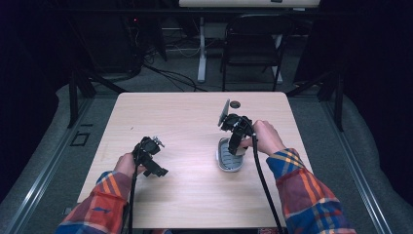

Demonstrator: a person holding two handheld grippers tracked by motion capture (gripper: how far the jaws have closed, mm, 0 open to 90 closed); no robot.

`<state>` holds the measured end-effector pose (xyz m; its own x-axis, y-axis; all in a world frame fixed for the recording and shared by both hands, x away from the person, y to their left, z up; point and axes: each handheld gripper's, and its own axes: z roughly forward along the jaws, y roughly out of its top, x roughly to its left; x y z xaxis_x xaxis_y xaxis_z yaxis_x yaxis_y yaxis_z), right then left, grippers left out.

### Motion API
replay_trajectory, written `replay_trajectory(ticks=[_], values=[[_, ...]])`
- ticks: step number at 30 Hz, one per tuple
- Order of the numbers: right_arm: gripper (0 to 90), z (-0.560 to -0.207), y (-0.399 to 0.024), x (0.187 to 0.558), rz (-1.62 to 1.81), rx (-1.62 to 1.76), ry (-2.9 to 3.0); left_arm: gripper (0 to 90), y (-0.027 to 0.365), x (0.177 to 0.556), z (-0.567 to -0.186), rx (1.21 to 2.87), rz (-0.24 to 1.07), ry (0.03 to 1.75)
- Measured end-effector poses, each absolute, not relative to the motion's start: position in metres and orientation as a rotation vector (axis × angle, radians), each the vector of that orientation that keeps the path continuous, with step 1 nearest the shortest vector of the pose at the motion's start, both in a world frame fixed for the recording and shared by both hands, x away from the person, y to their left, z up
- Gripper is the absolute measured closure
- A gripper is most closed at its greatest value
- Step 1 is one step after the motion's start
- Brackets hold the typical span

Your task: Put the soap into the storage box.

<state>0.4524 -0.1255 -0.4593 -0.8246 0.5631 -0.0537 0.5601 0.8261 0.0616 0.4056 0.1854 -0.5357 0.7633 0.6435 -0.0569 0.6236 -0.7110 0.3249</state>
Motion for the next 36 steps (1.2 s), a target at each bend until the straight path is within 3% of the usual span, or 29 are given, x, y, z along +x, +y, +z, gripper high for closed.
replay_trajectory(ticks=[36], values=[[22.8,-0.474,-0.108,0.458,0.056,0.866,2.956,0.0,0.186,0.405,-0.535,2.636,0.088,0.976]])
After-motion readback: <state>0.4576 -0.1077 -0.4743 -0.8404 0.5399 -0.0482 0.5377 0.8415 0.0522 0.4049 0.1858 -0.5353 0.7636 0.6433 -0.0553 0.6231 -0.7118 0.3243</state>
